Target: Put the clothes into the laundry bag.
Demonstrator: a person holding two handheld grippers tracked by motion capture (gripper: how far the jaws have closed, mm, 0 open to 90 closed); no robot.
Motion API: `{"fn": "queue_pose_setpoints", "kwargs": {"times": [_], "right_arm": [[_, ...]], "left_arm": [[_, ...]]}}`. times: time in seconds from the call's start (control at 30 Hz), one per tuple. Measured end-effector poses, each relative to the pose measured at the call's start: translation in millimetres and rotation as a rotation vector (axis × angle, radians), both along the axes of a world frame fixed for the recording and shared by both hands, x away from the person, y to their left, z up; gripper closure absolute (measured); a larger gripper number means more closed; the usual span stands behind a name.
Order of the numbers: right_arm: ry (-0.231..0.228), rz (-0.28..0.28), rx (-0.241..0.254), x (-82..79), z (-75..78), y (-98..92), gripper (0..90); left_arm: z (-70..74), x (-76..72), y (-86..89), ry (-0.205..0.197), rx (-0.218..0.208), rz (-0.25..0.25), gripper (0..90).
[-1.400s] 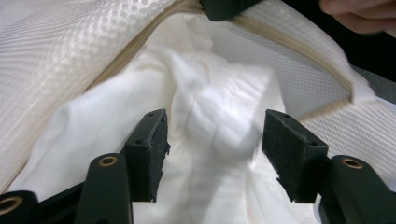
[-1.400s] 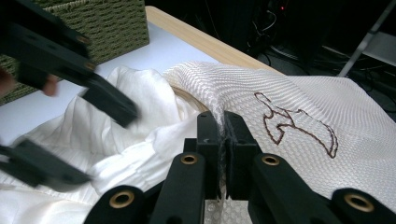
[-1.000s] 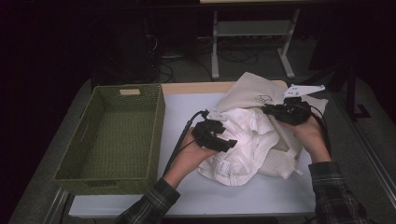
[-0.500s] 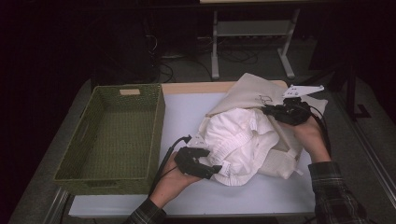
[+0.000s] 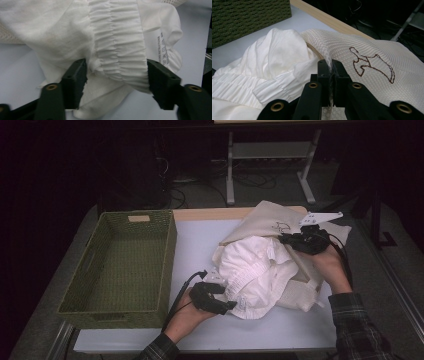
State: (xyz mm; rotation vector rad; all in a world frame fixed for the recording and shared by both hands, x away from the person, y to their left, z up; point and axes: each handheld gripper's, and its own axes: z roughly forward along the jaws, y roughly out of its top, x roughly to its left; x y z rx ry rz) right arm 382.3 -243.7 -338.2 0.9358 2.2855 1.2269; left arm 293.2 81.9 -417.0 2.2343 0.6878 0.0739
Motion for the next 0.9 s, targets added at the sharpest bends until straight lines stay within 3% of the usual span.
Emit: {"fn": "queue_pose_setpoints", "kwargs": {"times": [0.17,0.43,0.7,0.9], "right_arm": [[-0.002,-0.005,-0.002,-1.3,1.1,-1.3,86.2],[-0.005,-0.004,-0.003,-1.5,1.4,-1.0,86.2],[-0.010,-0.008,0.000,-2.8,3.4,-1.6,86.2],[-0.010,-0.008,0.008,-2.5,3.7,-3.3,86.2]], "left_arm": [[0.7,1.2,-1.7,-0.026,-0.012,-0.017,63.6],[5.2,5.6,-5.6,-0.061,-0.007,-0.016,85.0],[12.1,12.9,-20.0,-0.089,-0.025,-0.033,88.0],[13.3,27.4,-38.8,-0.107,-0.017,-0.039,88.1]]}}
